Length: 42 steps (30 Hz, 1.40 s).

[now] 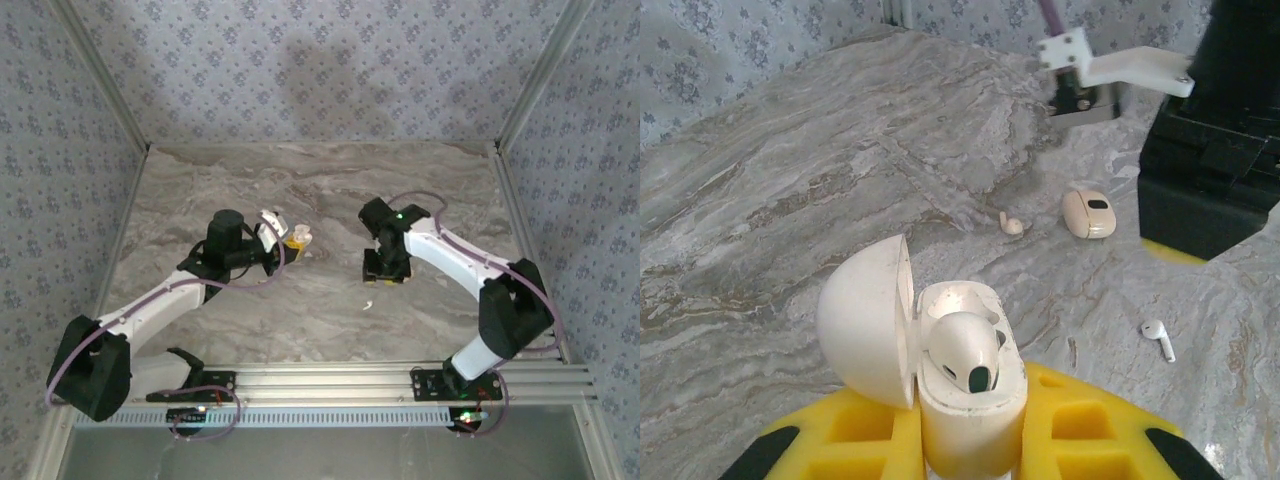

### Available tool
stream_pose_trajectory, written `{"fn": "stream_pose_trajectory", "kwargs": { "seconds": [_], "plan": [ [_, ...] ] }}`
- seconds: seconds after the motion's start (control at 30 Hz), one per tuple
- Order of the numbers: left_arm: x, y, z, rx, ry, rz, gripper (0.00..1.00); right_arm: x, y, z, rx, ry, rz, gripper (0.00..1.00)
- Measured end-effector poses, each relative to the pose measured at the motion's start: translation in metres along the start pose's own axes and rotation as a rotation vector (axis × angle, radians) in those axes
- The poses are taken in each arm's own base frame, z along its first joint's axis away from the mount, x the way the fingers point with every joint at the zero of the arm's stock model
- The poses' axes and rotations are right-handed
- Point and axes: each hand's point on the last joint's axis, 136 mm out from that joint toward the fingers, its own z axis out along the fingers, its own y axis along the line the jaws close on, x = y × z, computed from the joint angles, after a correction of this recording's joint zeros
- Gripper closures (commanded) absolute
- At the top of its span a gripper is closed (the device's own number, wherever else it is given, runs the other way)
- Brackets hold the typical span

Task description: Insert wireless bluetooth earbuds into charging case

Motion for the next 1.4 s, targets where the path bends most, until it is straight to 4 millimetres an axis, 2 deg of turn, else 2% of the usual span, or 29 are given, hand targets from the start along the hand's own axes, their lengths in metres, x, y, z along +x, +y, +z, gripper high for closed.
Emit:
{"fn": "stream_pose_trajectory", "kwargs": {
  "seconds": [0.17, 0.57, 0.83, 1.4],
  "plan": [
    [0.002, 0.000, 0.001, 0.005, 0.004, 0.001, 0.83, 0.023, -0.017, 0.028, 0.022, 0.058, 0.182, 0.57],
    [0.002, -0.001, 0.002, 0.009, 0.005, 0.003, 0.83, 0.006, 0.009, 0.055, -0.061, 0.038, 0.263, 0.60],
    [0.003, -0.001, 0.002, 0.014, 0.008, 0.001, 0.83, 0.009, 0.012, 0.065, -0.052, 0.059, 0.252, 0.61],
    [0.003, -0.002, 0.002, 0.017, 0.007, 0.000, 0.83, 0.014, 0.014, 0.073, -0.031, 0.080, 0.237, 0.65]
  ]
}}
